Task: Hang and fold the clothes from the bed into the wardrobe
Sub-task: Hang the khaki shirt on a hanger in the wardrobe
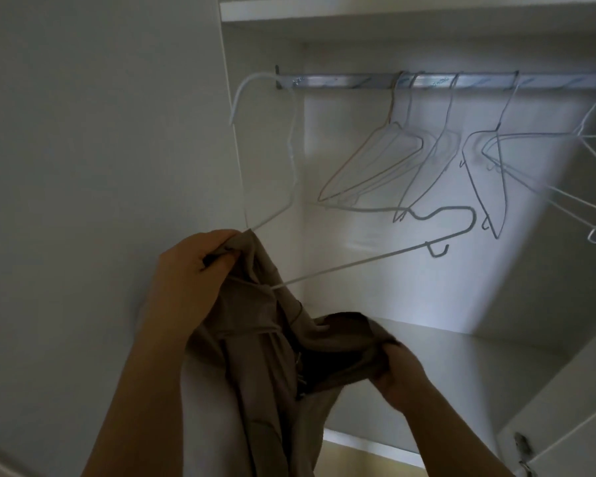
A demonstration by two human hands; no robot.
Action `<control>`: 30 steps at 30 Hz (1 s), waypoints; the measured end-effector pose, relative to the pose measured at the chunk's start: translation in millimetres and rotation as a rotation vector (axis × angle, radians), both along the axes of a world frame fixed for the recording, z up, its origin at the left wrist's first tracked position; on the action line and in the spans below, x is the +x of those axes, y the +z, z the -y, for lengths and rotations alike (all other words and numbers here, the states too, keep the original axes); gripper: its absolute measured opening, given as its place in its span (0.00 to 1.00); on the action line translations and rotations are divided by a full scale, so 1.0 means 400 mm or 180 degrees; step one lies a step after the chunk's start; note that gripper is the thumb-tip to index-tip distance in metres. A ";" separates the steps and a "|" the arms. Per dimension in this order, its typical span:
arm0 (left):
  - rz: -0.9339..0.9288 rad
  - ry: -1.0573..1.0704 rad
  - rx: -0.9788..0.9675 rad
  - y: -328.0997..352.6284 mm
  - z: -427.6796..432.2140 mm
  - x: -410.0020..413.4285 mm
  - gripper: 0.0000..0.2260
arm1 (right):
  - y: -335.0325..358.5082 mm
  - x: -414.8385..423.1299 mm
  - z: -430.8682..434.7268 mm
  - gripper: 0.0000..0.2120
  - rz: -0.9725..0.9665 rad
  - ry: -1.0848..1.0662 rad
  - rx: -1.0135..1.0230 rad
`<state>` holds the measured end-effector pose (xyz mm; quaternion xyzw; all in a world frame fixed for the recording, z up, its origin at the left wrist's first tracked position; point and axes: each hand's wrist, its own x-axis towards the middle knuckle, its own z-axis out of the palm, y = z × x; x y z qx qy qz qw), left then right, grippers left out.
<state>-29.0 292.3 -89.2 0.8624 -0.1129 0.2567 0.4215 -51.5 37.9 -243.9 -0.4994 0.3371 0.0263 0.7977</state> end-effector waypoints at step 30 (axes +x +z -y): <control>-0.1044 0.0144 0.1682 -0.068 0.077 0.006 0.12 | 0.229 -0.063 0.198 0.07 0.0802 -0.1043 -0.1675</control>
